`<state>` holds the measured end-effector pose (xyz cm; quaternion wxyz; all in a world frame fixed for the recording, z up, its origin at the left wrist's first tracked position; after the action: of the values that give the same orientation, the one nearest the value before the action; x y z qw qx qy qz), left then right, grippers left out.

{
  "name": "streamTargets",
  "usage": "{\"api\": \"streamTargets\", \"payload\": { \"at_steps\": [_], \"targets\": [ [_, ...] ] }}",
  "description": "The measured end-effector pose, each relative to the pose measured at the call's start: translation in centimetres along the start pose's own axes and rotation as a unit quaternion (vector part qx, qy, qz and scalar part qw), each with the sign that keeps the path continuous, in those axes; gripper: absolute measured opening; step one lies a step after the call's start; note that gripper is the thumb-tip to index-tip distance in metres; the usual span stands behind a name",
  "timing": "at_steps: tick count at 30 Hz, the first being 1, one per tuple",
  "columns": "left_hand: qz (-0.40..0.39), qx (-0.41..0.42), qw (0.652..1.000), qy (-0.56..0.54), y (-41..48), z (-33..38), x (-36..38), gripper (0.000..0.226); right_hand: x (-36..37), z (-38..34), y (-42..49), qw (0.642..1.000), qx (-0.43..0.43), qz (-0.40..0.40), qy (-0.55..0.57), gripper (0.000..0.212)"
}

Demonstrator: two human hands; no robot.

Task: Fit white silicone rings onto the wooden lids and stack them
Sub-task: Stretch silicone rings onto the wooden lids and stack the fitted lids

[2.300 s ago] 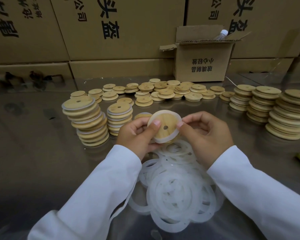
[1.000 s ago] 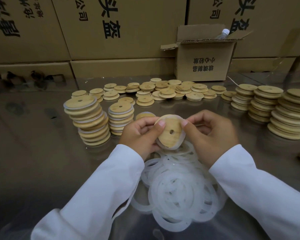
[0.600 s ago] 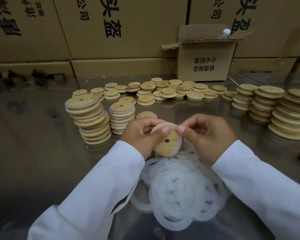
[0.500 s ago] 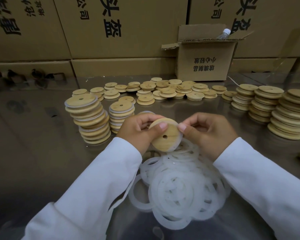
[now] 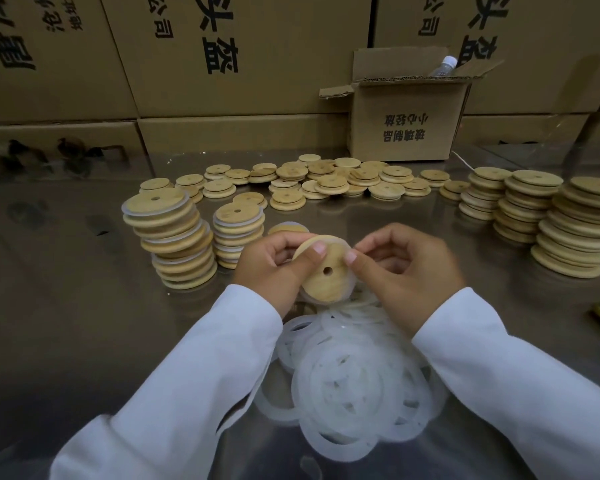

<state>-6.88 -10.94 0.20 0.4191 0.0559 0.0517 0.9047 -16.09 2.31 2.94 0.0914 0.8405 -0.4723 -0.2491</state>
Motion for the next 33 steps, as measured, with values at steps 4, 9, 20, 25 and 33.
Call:
{"api": "streamTargets", "payload": {
  "at_steps": [4, 9, 20, 25, 33],
  "targets": [
    [-0.003, -0.008, 1.0, -0.003, -0.1, -0.2, 0.0, 0.014, -0.1, 0.3, 0.1, 0.998, 0.0, 0.004, -0.06, 0.015],
    [-0.033, 0.016, 0.999, 0.024, -0.2, 0.6, 0.6, 0.013, -0.6, 0.4, 0.6, 0.994, -0.006, 0.007, -0.109, 0.02],
    [0.003, 0.023, 1.0, 0.002, 0.2, 0.6, -0.6, 0.019, -0.1, -0.5, 0.7, 0.997, -0.019, -0.031, -0.072, 0.02],
    [0.002, 0.006, 1.0, -0.016, 0.2, -0.1, -0.2, 0.012, -0.1, 0.0, 0.3, 0.999, 0.016, -0.032, 0.015, 0.014],
    [0.012, -0.003, 0.999, -0.045, 0.0, -0.2, -0.2, 0.012, -0.2, 0.5, 0.1, 0.999, 0.02, 0.003, -0.032, 0.017]
  ]
}}
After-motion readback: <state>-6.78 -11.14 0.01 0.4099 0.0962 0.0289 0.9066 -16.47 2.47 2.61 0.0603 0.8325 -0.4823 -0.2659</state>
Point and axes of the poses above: each hand's wrist, its own y-axis towards the middle knuckle, its own x-axis out of the palm, z = x × y, the point moved 10 cm from there along y, towards the middle knuckle, and after that the axes turned 2 degrees about -z, right-handed, at the moved point
